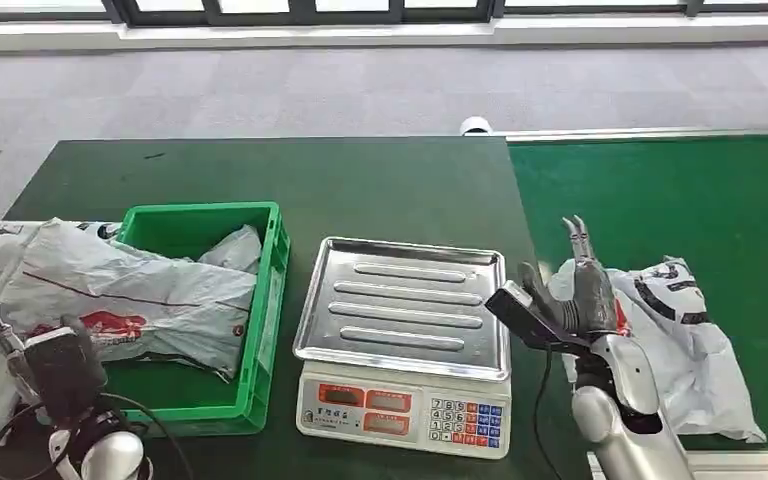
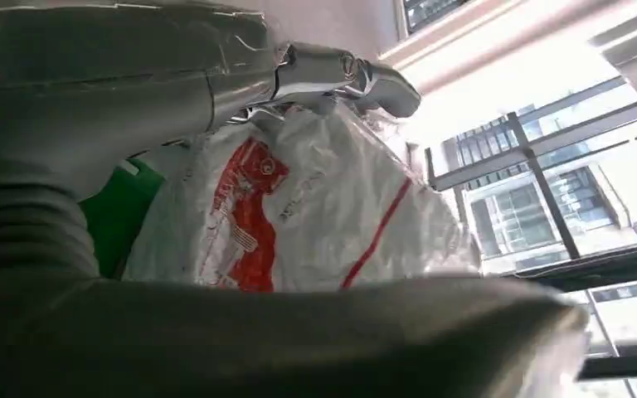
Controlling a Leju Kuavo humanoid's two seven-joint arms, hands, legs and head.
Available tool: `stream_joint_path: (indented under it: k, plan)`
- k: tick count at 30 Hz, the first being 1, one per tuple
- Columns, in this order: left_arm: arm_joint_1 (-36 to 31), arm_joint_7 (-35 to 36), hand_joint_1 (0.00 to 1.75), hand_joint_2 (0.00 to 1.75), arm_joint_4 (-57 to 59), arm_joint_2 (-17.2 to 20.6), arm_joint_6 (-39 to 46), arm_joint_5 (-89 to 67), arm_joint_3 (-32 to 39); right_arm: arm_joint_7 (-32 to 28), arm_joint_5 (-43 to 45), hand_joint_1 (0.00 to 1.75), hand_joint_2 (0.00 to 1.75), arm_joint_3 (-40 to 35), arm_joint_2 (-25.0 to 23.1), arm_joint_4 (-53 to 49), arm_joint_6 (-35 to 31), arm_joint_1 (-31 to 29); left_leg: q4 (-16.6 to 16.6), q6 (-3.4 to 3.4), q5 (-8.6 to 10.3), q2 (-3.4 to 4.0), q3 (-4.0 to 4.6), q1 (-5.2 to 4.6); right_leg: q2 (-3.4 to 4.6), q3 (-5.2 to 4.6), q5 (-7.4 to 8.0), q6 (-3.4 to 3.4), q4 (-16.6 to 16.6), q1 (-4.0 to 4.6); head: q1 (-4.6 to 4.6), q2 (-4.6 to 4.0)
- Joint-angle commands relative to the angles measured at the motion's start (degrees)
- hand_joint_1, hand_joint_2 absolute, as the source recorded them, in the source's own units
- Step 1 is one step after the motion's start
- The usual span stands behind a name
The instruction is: Moved the parcel from conveyor to table for the left to box.
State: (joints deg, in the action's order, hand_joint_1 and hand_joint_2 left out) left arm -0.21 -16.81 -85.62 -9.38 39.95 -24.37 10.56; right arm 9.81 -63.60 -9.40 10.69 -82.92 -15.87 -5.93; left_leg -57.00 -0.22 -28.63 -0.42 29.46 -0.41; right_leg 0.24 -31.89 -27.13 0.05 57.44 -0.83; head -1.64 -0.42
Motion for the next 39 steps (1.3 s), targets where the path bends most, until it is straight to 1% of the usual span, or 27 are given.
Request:
stream_joint_path:
  k: [1,3,4,7,8,9,10,11,12,13,14,15,16,18,19,21,23,24,25,26,27,29,31,34,35,38,39]
  plan:
    - [0.45,-1.36,0.00,0.00,-1.89,-0.89,-0.22,2.97,-2.42,1.40,-2.08,0.00,0.00,4.45,-2.25,5.24,1.41,-1.38,0.08,-0.05,0.02,0.02,-0.03,0.05,-0.01,0.02,0.03,-0.02,-0.10,0.05,0.00,0.00]
    - [1.51,-2.04,0.00,0.00,-4.30,-0.94,-2.56,5.27,-4.91,2.91,-3.09,0.00,0.00,6.18,-0.50,4.38,2.69,0.31,0.07,-0.05,0.02,-0.05,-0.01,0.06,-0.08,0.04,0.02,-0.02,-0.12,0.07,0.00,0.00]
    - [2.21,-2.30,0.00,0.00,-5.96,-1.15,-2.81,5.25,-6.47,3.25,-2.09,0.00,0.00,8.16,0.78,4.53,3.98,1.28,0.11,-0.06,0.04,-0.05,-0.01,0.09,-0.09,0.06,0.05,-0.02,-0.19,0.10,0.00,0.00]
    - [2.68,-3.26,0.00,0.00,-8.80,-0.45,-4.91,6.35,-10.53,4.57,-3.68,0.00,0.00,12.02,4.00,8.03,9.04,2.25,0.01,0.00,0.03,-0.27,0.05,0.04,-0.28,0.02,-0.03,0.03,-0.11,0.05,-0.02,0.00]
    - [2.43,-3.62,0.00,0.00,-9.20,-0.25,-5.12,6.55,-11.06,5.37,-4.53,0.00,0.00,12.76,4.83,8.64,9.90,2.73,0.16,-0.01,0.09,-0.40,0.04,0.14,-0.45,0.15,0.04,0.05,-0.38,0.15,0.00,0.00]
    - [2.14,-4.07,0.00,0.00,-9.46,-0.07,-4.86,6.14,-11.56,6.44,-5.75,0.00,0.00,13.54,5.93,9.09,12.26,3.65,0.01,0.00,0.02,-0.27,0.07,0.05,-0.27,0.02,-0.03,0.04,-0.13,0.06,0.00,0.00]
    - [1.91,-4.07,0.00,0.00,-9.61,0.15,-5.13,6.26,-12.06,6.64,-5.79,0.00,0.00,14.70,6.66,8.79,13.76,5.10,0.05,0.01,0.04,-0.35,0.07,0.07,-0.37,0.07,-0.01,0.05,-0.24,0.08,0.00,0.00]
    - [1.78,-4.46,0.00,0.00,-9.57,0.33,-5.53,7.20,-12.46,6.82,-5.31,0.00,0.00,17.32,7.46,8.08,16.09,7.58,0.09,0.01,0.06,-0.41,0.09,0.09,-0.45,0.14,0.02,0.06,-0.35,0.10,0.00,0.00]
    - [1.70,-4.81,0.00,0.00,-9.24,0.36,-5.07,6.91,-12.56,6.28,-4.59,0.00,0.00,19.57,7.73,7.89,17.02,9.03,0.01,0.06,-0.01,-0.45,0.12,0.07,-0.46,0.11,-0.04,0.05,-0.25,0.08,0.00,0.00]
    - [1.33,-4.76,0.00,0.00,-8.32,0.42,-5.32,7.35,-12.62,7.15,-5.33,0.00,0.00,22.32,9.32,7.34,18.50,11.69,0.05,0.06,0.00,-0.55,0.10,0.09,-0.58,0.20,-0.04,0.06,-0.36,0.10,0.00,0.00]
    - [1.19,-4.79,0.00,0.00,-7.58,0.39,-5.61,7.93,-12.61,7.00,-5.45,0.00,1.75,24.92,10.38,6.34,19.17,14.04,0.00,0.13,-0.04,-0.54,0.08,0.03,-0.56,0.18,-0.10,0.10,-0.29,0.04,0.00,0.00]
    - [1.24,-5.08,0.00,0.00,-7.09,0.38,-5.56,8.27,-12.46,6.16,-5.87,0.00,1.75,27.61,10.99,5.19,20.33,15.93,0.05,0.15,-0.05,-0.70,0.07,0.06,-0.74,0.29,-0.12,0.11,-0.39,0.07,0.00,0.00]
    - [1.59,-5.67,0.00,0.00,-7.10,0.18,-5.24,8.66,-12.21,5.62,-6.58,0.00,1.75,30.27,11.32,3.74,22.39,17.51,-0.04,0.19,-0.11,-0.56,0.07,0.00,-0.57,0.18,-0.15,0.11,-0.28,0.01,0.00,0.00]
    - [2.55,-5.92,0.00,0.00,-7.65,-0.47,-5.21,9.63,-11.36,4.15,-9.57,0.00,1.75,36.01,10.47,1.33,26.10,19.17,-0.05,0.27,-0.19,-0.69,0.11,-0.07,-0.69,0.22,-0.23,0.22,-0.29,-0.05,0.00,0.00]
    - [3.54,-5.80,0.00,0.00,-8.27,-0.79,-5.66,10.37,-10.87,3.41,-10.48,0.00,1.75,38.03,10.31,0.87,26.70,19.10,-0.03,0.29,-0.23,-0.67,0.08,-0.07,-0.69,0.24,-0.25,0.26,-0.33,-0.05,0.00,0.00]
    - [5.68,-6.18,0.00,0.00,-9.87,-1.62,-5.51,10.26,-9.72,2.28,-11.28,0.00,1.75,39.09,10.60,2.66,26.03,16.04,0.00,0.33,-0.33,-0.33,0.05,-0.08,-0.36,0.18,-0.23,0.28,-0.30,-0.08,0.00,0.00]
    - [7.08,-6.69,0.00,0.00,-11.33,-2.17,-5.81,10.41,-8.94,2.46,-11.80,0.00,1.75,38.09,10.68,5.84,25.74,12.29,0.00,0.27,-0.44,0.04,0.02,-0.08,0.07,0.15,-0.19,0.29,-0.28,-0.08,0.02,0.00]
    - [7.30,-6.81,0.00,0.00,-11.65,-2.36,-5.90,10.42,-8.68,2.76,-11.93,0.00,1.75,37.23,10.99,7.65,25.65,10.93,0.08,0.28,-0.52,0.21,0.20,-0.05,0.22,0.27,-0.18,0.31,-0.36,-0.07,0.00,0.00]
    - [7.31,-6.87,0.00,0.00,-11.85,-2.55,-5.67,10.34,-8.34,2.99,-11.27,0.00,1.75,36.74,10.74,9.47,24.93,9.18,-0.02,0.32,-0.59,0.38,0.40,-0.06,0.36,0.08,-0.18,0.37,-0.28,-0.08,0.00,0.00]
    - [7.39,-7.03,0.00,0.00,-12.22,-2.76,-5.23,10.04,-7.84,4.04,-10.28,0.00,1.75,35.21,10.73,12.91,22.82,6.25,0.04,0.30,-0.63,0.44,0.36,-0.01,0.43,0.16,-0.17,0.36,-0.37,-0.04,0.02,0.00]
    - [7.45,-6.88,0.00,0.00,-12.51,-2.76,-5.22,10.06,-7.57,4.73,-9.36,0.00,1.75,33.99,10.96,15.08,22.18,4.45,0.11,0.29,-0.59,0.48,0.33,0.02,0.46,0.18,-0.12,0.36,-0.45,0.00,0.00,0.00]
    - [7.61,-6.80,0.00,0.00,-12.99,-2.74,-5.21,10.14,-7.18,5.79,-7.93,0.00,1.75,32.50,11.54,17.79,20.89,2.18,0.07,0.30,-0.63,0.69,0.27,0.03,0.67,0.18,-0.11,0.36,-0.43,0.01,0.02,0.00]
    - [7.33,-6.62,0.00,0.00,-12.80,-2.28,-5.26,10.28,-7.09,6.98,-6.18,0.00,1.75,30.98,13.73,20.35,20.29,0.78,-0.03,0.32,-0.63,0.58,0.29,-0.01,0.57,0.15,-0.18,0.37,-0.31,-0.03,0.00,0.00]
    - [6.75,-6.65,0.00,0.00,-11.83,-1.55,-5.44,10.75,-7.30,6.42,-5.29,0.00,1.75,29.96,14.54,22.59,20.56,-0.35,0.16,0.31,-0.51,0.49,0.08,0.04,0.44,0.31,-0.11,0.35,-0.55,0.02,0.02,0.00]
    - [6.70,-6.96,0.00,0.00,-11.33,-1.27,-5.25,11.34,-7.44,5.86,-5.02,0.00,1.75,28.74,14.22,23.83,19.96,-1.09,0.00,0.38,-0.52,0.34,-0.21,-0.01,0.32,0.29,-0.21,0.38,-0.37,-0.02,0.00,0.00]
    - [5.77,-7.47,0.00,0.00,-9.58,-0.79,-5.48,11.85,-7.96,5.94,-5.22,0.00,1.75,25.64,11.91,23.84,19.40,-0.81,0.20,0.33,-0.47,0.39,-0.38,0.05,0.35,0.46,-0.10,0.34,-0.58,0.03,0.02,0.00]
    - [5.23,-7.59,0.00,0.00,-9.03,-0.79,-5.41,11.91,-7.93,5.94,-5.41,0.00,1.75,24.34,11.21,23.56,19.50,-0.32,0.07,0.35,-0.49,0.32,-0.28,0.02,0.31,0.39,-0.15,0.35,-0.42,0.01,0.00,0.00]
